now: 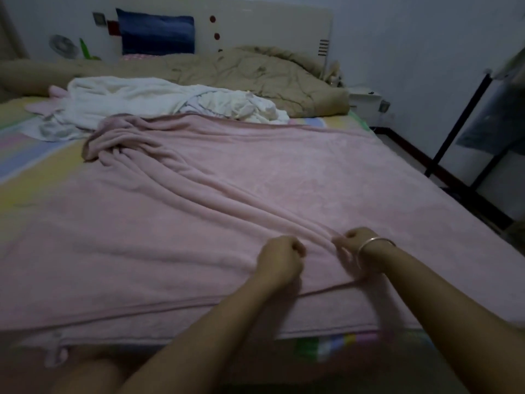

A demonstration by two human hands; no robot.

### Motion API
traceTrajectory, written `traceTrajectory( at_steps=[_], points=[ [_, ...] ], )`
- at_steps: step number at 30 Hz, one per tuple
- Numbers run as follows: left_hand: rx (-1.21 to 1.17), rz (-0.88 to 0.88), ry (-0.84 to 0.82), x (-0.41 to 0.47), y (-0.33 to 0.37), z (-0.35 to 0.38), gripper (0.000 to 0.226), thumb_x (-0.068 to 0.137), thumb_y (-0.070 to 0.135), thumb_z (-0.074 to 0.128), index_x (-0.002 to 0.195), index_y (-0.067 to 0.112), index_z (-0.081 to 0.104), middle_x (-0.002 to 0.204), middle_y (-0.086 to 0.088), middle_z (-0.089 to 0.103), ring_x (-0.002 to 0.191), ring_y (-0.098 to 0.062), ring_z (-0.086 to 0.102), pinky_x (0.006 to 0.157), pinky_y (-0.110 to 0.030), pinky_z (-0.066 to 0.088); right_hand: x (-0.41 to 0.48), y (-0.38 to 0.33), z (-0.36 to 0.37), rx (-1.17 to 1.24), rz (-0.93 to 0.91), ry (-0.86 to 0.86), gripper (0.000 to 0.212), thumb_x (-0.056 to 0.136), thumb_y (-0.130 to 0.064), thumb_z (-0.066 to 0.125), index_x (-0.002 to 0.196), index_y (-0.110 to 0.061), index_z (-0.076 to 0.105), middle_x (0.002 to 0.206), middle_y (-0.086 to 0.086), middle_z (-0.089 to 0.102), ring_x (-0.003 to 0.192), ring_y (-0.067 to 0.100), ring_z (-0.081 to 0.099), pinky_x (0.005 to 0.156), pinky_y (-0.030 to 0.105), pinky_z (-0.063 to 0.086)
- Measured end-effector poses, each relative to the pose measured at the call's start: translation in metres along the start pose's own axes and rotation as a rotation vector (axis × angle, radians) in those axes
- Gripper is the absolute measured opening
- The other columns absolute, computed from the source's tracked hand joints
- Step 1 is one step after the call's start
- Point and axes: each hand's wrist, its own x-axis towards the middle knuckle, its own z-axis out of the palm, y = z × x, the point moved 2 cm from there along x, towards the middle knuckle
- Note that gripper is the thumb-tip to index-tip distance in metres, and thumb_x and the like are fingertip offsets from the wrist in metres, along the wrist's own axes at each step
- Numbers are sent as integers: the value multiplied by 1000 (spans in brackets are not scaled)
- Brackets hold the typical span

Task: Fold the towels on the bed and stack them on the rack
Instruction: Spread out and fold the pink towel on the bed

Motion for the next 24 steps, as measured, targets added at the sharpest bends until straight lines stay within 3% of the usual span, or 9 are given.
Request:
traceTrajectory(
  at_steps=[4,7,10,13,15,17,21,24],
  points=[
    [103,-129,191,17,-33,-32,26,87,20,50,104,21,69,112,-5,69,107,-28,61,91,-32,47,10,-24,10,-165,-48,103,51,89,-54,49,100,-9,70,108,17,67,99,34,62,84,33,47],
    [161,-127,345,41,-31,-48,27,93,22,47,117,20,59,119,-7,63,111,-31,58,89,-36,45,15,-29,11,-189,-72,188,36,89,-49,51,91,-18,70,107,10,68,100,32,61,83,32,47],
    [358,32,412,83,-15,-59,30,95,22,47,122,25,59,125,-5,55,114,-28,52,90,-38,43,23,-19,11,-154,-122,298,24,90,-46,52,82,-26,62,103,6,69,97,31,60,78,31,45],
    [728,195,158,134,-1,-57,30,93,27,54,121,29,64,123,-1,62,118,-25,48,91,-33,38,37,1,11,-91,-148,381,25,92,-49,49,86,-27,58,98,6,69,94,32,61,74,33,46],
    [914,186,-64,160,3,-48,30,90,34,57,119,32,66,120,0,65,117,-23,48,91,-31,35,50,15,11,-22,-156,360,23,92,-47,50,87,-27,60,97,6,70,94,32,61,75,33,47],
    [999,177,-166,177,9,-38,27,91,40,57,113,31,69,116,-1,66,113,-23,52,89,-30,34,64,25,10,54,-172,314,21,92,-43,53,88,-24,63,99,5,70,96,30,61,76,30,45],
    [1124,192,-136,197,24,-28,26,89,41,59,100,21,71,105,-4,68,99,-25,61,77,-29,38,84,34,7,133,-217,210,20,92,-33,57,91,-16,68,99,6,70,97,26,62,71,24,38],
    [1103,108,-6,205,31,-27,21,87,30,61,102,18,70,106,-6,67,99,-27,62,73,-28,40,92,32,-1,164,-248,125,17,92,-32,58,85,-18,66,96,6,70,94,23,62,71,23,38]
  ],
)
